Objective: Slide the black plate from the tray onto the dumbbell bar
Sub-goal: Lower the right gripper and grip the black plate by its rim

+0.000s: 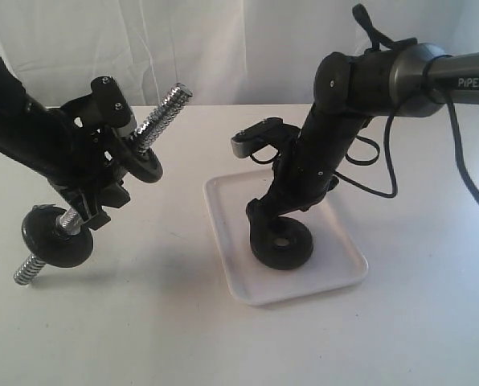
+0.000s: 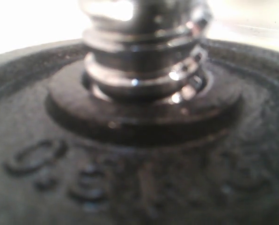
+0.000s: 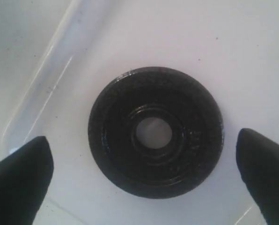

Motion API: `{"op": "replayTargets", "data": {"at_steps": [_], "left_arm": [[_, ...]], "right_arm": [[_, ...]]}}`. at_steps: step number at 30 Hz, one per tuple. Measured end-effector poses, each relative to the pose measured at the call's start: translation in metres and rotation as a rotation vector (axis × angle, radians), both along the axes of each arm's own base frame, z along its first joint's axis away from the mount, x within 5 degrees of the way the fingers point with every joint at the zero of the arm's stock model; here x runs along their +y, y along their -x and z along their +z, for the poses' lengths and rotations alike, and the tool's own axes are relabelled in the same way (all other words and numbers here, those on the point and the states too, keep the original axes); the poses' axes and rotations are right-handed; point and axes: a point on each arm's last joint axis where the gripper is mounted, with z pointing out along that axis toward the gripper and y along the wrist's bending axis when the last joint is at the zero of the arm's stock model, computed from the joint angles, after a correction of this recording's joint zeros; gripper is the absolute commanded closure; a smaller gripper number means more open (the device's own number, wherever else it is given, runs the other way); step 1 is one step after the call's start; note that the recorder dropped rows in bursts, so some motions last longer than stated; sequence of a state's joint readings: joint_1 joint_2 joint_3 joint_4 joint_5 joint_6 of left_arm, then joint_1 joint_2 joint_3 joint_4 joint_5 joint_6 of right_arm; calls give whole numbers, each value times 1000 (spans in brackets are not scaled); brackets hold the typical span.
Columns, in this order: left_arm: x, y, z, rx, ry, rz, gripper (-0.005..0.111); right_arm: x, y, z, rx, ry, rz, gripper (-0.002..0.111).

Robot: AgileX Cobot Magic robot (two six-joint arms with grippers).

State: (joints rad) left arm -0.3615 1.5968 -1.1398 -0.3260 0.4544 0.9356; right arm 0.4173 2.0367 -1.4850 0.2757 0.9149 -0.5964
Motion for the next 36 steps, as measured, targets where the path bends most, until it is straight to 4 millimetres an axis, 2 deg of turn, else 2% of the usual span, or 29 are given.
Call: {"op": "replayTargets", "data": {"at_steps": [8,17,29,36], "left_arm": [[0,0,0,0,0,0,107],[0,0,0,0,0,1,107],[0,0,0,1,1,2,107],[0,0,0,1,1,2,107]], "right_arm": [[1,-3,1,-33,-8,-8,3],[2,-6,-23,23,16,-6,3],[3,-6,-30,38,23,-5,3],[11,-3,-36,37,40,26,3]]}}
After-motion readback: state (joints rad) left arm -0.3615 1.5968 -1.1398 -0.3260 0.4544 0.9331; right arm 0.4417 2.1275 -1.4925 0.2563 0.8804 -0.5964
